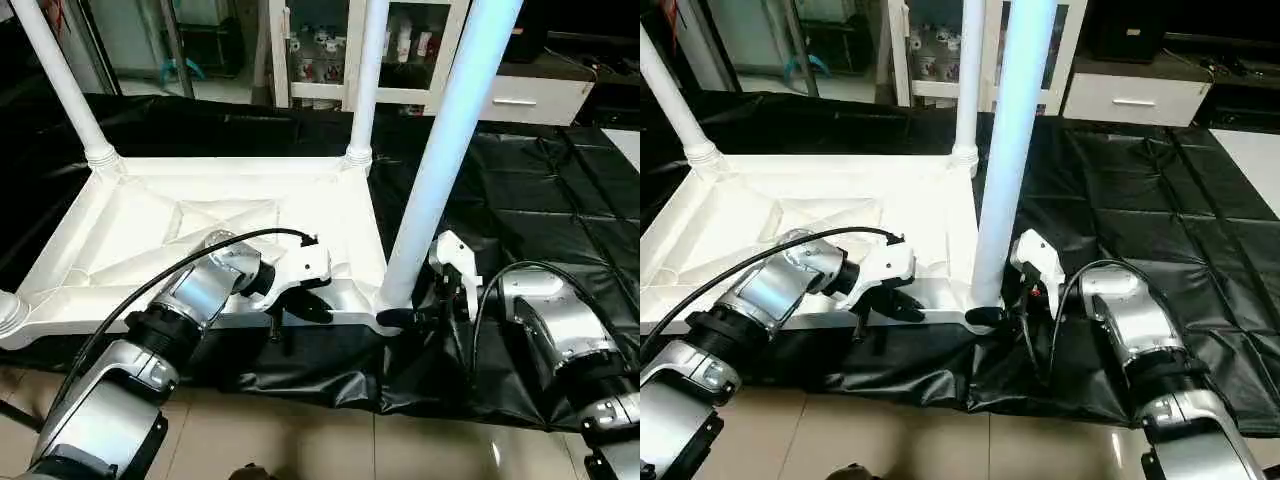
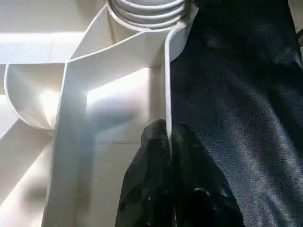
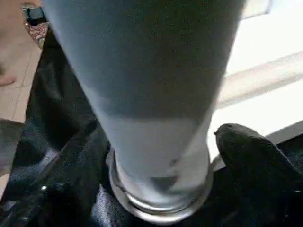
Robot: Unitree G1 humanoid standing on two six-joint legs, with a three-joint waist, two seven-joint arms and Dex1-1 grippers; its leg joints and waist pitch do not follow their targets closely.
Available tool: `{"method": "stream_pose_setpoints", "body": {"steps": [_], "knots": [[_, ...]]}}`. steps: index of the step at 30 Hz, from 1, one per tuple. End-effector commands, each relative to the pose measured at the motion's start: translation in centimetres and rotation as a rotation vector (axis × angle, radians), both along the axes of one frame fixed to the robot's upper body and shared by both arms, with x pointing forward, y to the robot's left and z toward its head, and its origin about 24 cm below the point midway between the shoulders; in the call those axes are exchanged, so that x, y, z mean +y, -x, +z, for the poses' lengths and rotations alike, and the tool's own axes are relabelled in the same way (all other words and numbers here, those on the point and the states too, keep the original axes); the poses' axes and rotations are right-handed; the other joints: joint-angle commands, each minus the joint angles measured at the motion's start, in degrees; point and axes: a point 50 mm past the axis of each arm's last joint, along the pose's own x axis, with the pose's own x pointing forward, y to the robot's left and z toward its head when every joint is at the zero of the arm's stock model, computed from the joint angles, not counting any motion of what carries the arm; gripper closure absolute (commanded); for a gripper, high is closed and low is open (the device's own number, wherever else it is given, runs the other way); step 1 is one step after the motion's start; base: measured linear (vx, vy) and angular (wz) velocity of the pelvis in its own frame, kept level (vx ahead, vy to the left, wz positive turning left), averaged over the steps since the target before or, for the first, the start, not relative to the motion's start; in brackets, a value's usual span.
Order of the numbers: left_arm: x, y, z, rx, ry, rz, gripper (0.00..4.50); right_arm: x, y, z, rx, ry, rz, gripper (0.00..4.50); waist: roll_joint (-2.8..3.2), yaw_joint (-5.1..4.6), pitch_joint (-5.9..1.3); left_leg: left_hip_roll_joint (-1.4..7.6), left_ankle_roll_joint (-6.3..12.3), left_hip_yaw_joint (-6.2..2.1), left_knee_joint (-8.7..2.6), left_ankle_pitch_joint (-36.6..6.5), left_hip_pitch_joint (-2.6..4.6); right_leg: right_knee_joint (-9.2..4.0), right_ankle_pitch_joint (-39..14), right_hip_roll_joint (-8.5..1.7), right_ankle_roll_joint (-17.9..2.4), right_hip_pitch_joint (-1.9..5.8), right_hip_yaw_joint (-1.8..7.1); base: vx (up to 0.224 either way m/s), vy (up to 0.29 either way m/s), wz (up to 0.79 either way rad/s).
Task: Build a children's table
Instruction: Rotate leg to tighten
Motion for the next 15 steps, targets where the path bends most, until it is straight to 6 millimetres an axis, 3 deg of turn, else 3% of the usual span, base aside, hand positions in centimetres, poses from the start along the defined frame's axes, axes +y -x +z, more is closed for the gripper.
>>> {"method": "stream_pose_setpoints", "body": {"steps": [1,6,8,11,15], "knots": [[0.09,1.17,-2.20,0.073,-0.092,-0.032,4.50,0.13,-0.25,0.39,-0.019,0.003,0.009,1.10,-0.15,-0.47,-3.56,0.75,2.55,0.27,-4.33,-12.62,0.73,-3.44,-6.93,-1.27,-14.82,2.90,1.41,0.000,0.000,0.00],[0.12,1.14,-2.25,0.075,-0.102,-0.032,4.50,0.14,-0.17,0.21,-0.012,0.006,0.018,1.49,-0.06,-0.49,-3.59,0.74,2.46,0.26,-4.33,-13.26,0.80,-3.34,-5.93,-1.19,-15.49,2.95,1.35,0.000,0.000,0.00],[0.04,1.11,-2.22,0.074,-0.102,-0.032,4.50,0.05,-0.10,0.09,-0.007,0.008,0.023,1.70,-0.39,-0.51,-3.47,0.75,2.40,0.28,-4.45,-14.28,0.85,-3.56,-7.39,-1.24,-15.26,2.97,1.36,0.000,0.000,0.00],[-0.06,1.14,-2.20,0.073,-0.101,-0.032,4.50,-0.12,0.12,-0.20,0.003,0.021,0.032,1.89,-0.15,-0.54,-3.41,0.85,1.92,0.19,-4.60,-15.29,0.95,-3.73,-9.23,-1.38,-14.85,2.89,1.43,0.000,0.000,0.00],[-0.08,1.28,-2.43,0.077,-0.103,-0.031,4.50,-0.24,0.36,-0.56,0.018,0.024,0.034,2.01,-0.13,-0.52,-3.52,0.79,2.15,0.23,-4.46,-14.22,0.97,-3.51,-7.09,-1.22,-15.24,2.94,1.44,0.000,0.000,0.00]]}}
